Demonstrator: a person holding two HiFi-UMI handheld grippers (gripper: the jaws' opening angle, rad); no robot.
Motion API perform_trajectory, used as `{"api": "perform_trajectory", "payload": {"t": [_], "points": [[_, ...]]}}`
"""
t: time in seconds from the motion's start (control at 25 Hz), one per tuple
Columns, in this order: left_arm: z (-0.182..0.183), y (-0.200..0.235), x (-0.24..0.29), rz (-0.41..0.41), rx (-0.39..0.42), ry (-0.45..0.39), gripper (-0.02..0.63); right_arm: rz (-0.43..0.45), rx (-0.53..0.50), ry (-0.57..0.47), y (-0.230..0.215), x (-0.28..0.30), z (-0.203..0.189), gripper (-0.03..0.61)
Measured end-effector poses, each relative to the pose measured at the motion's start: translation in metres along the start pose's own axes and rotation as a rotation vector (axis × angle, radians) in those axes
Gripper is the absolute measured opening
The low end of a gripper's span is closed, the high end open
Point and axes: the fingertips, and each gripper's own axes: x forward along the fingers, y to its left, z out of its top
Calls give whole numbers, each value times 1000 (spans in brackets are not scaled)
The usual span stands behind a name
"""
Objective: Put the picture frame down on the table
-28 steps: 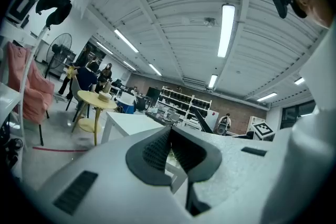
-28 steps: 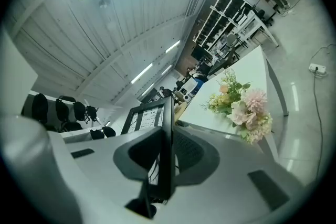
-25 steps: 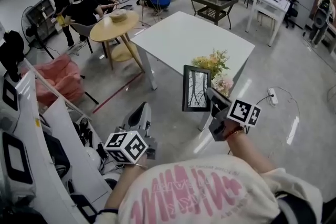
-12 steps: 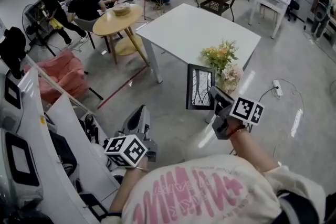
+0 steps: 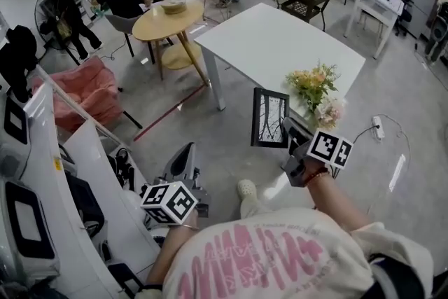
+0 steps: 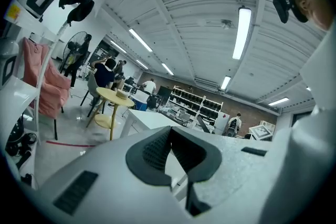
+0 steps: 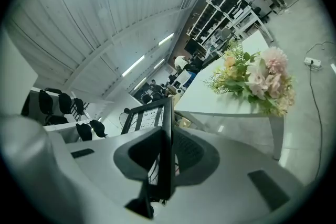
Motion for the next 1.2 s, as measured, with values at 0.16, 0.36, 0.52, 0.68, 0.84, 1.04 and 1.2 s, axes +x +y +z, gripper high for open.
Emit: {"api": "perform_trajectory", "payload": {"t": [0.16, 0.36, 0.52, 0.68, 0.84, 1.04, 1.2], "points": [[23, 16, 32, -23, 14, -22, 3, 3, -41, -12, 2, 41, 21, 75], [58, 40, 80, -31, 31, -45, 3, 20, -81, -20, 8, 100, 58, 75], [87, 59, 124, -41, 44, -65, 3, 37, -101, -34, 14, 146, 92, 75], [105, 76, 171, -64, 46, -61, 3, 39, -96, -46, 12, 186, 123, 75], [110, 91, 214, -88, 41, -52, 3, 21, -93, -60, -2, 216, 146, 75], [114, 104, 258, -106, 36, -42, 3, 14, -64, -82, -16, 247, 167, 75], [107, 112, 278, -116, 32, -31, 3, -17, -52, -65, -34, 261, 165, 75]]}}
